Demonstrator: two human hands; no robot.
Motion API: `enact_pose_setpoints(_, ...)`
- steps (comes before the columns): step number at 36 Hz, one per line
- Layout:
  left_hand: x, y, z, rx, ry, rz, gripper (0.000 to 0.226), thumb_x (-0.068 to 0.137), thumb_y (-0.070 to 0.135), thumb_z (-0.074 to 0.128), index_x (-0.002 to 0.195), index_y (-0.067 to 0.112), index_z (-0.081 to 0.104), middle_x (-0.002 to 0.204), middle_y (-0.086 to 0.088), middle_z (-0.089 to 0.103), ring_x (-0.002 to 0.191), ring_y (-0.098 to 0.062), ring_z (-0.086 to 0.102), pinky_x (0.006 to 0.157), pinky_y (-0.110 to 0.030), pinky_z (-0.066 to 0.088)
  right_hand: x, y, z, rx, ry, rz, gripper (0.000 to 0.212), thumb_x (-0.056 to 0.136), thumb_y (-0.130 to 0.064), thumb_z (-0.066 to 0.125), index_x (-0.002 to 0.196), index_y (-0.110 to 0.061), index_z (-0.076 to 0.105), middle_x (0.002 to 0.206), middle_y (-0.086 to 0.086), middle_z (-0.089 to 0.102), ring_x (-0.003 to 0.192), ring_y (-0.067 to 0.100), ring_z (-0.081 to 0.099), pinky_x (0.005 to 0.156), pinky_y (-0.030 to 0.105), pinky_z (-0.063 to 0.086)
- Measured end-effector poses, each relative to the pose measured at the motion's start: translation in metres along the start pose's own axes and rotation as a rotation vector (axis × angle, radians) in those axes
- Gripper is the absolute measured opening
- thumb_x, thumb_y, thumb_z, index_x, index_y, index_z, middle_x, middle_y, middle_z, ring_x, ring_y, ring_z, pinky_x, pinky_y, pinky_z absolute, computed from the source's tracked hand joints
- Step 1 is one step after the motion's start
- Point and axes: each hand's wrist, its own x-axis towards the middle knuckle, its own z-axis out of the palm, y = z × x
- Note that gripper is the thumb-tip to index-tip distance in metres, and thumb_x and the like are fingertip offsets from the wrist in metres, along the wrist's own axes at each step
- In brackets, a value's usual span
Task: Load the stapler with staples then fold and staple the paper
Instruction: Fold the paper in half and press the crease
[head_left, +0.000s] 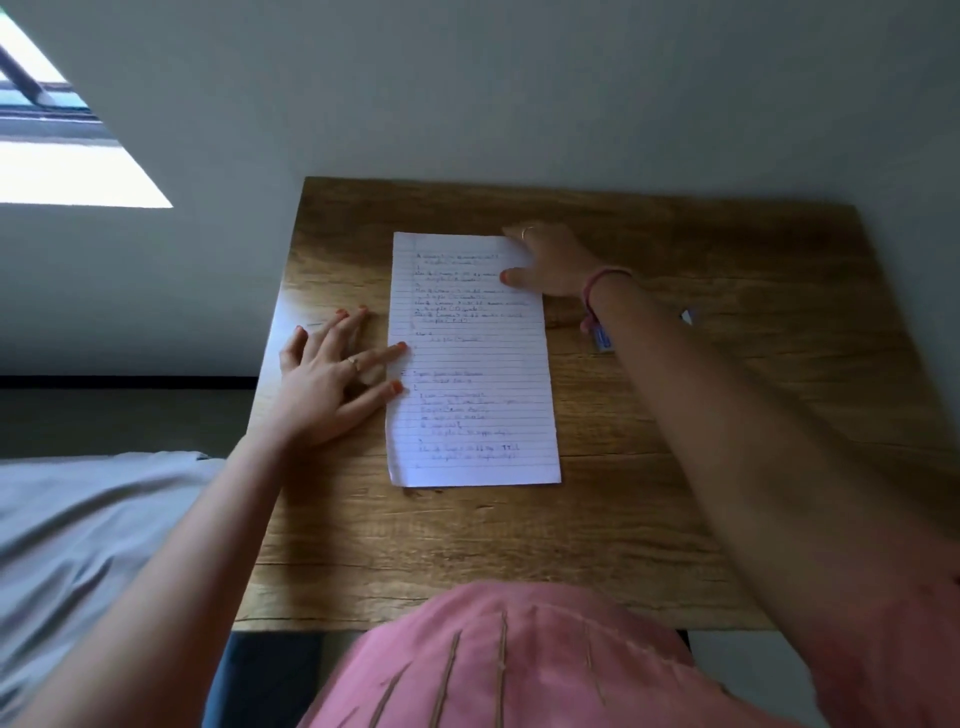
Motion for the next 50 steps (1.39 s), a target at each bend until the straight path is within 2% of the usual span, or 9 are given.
enact_pose_setpoints(5,0.000,-0.006,0.001,0.041,-0.036,0.037,0.077,0.070,0.084,0.031,0.139,0.051,0.038,0.161,0.000,0.015,0.149,-0.020,0.003,0.116,-0.057,0.000,0.015,-0.003,-0.009,-0.134,0.010,0.040,0.072,0.080,-0.043,0.070,0.142,-0.021,0.041,0.144,0.007,0.043,0.134,0.031,0.033,0.107,0.057,0.027)
enact_pose_setpoints(8,0.001,-0.009,0.002,0.054,-0.036,0.052,0.082,0.068,0.089,0.029,0.140,0.052,0.036,0.161,0.000,0.015,0.149,-0.020,0.003,0.115,-0.058,0.000,0.020,-0.006,-0.009,-0.169,0.027,0.026,0.064,0.080,-0.044,0.070,0.136,-0.022,0.049,0.135,0.007,0.051,0.129,0.030,0.039,0.104,0.053,0.028)
enact_pose_setpoints(13,0.000,-0.011,0.005,0.030,-0.015,0.056,0.085,0.065,0.093,0.025,0.139,0.053,0.036,0.161,0.003,0.015,0.149,-0.018,0.001,0.115,-0.059,0.000,0.012,-0.009,-0.002,-0.139,0.224,-0.090,0.034,0.092,-0.041,0.055,0.117,-0.021,0.067,0.110,0.003,0.060,0.107,0.022,0.052,0.093,0.044,0.032)
enact_pose_setpoints(16,0.000,-0.011,0.006,0.019,-0.001,0.053,0.084,0.066,0.093,0.028,0.138,0.052,0.038,0.161,0.003,0.016,0.149,-0.019,0.003,0.115,-0.058,0.000,-0.006,-0.013,0.001,0.008,0.273,-0.240,0.030,0.095,-0.032,0.055,0.118,-0.017,0.066,0.106,0.007,0.062,0.098,0.021,0.056,0.088,0.045,0.045)
enact_pose_setpoints(20,0.001,-0.011,0.007,0.017,0.003,0.052,0.084,0.066,0.092,0.029,0.138,0.051,0.039,0.161,0.001,0.015,0.149,-0.019,0.003,0.116,-0.058,-0.001,-0.046,-0.018,0.012,-0.049,0.287,-0.444,0.032,0.095,-0.021,0.055,0.127,-0.019,0.060,0.114,0.010,0.065,0.103,0.025,0.059,0.088,0.042,0.048)
enact_pose_setpoints(27,0.002,-0.014,0.010,0.032,0.026,0.053,0.083,0.069,0.088,0.035,0.130,0.036,0.057,0.161,-0.001,0.016,0.149,-0.022,0.005,0.115,-0.060,0.000,-0.119,-0.009,0.051,-0.122,0.167,-0.490,0.050,0.089,-0.002,0.060,0.135,-0.020,0.053,0.143,0.007,0.048,0.134,0.031,0.041,0.105,0.054,0.031)
enact_pose_setpoints(34,0.002,-0.012,0.008,0.052,0.001,0.055,0.079,0.069,0.077,0.036,0.131,0.034,0.057,0.161,-0.002,0.015,0.149,-0.023,0.004,0.116,-0.058,-0.004,-0.147,-0.003,0.075,-0.150,0.133,-0.507,0.051,0.090,-0.006,0.060,0.138,-0.021,0.049,0.148,0.007,0.041,0.139,0.031,0.033,0.109,0.052,0.029)
enact_pose_setpoints(41,0.003,-0.012,0.009,0.080,0.004,0.043,0.079,0.069,0.077,0.035,0.130,0.033,0.058,0.161,-0.002,0.016,0.149,-0.021,0.004,0.116,-0.057,-0.003,-0.162,-0.004,0.090,-0.270,0.121,-0.505,0.044,0.098,-0.025,0.035,0.141,-0.023,0.046,0.150,0.007,0.039,0.141,0.029,0.030,0.111,0.046,0.023)
enact_pose_setpoints(50,0.003,-0.013,0.010,0.076,0.011,0.044,0.079,0.069,0.078,0.036,0.132,0.035,0.055,0.161,-0.001,0.017,0.149,-0.021,0.004,0.116,-0.058,-0.002,-0.175,0.000,0.097,-0.223,0.086,-0.464,0.043,0.099,-0.027,0.036,0.141,-0.023,0.046,0.151,0.006,0.037,0.141,0.029,0.030,0.107,0.050,0.035)
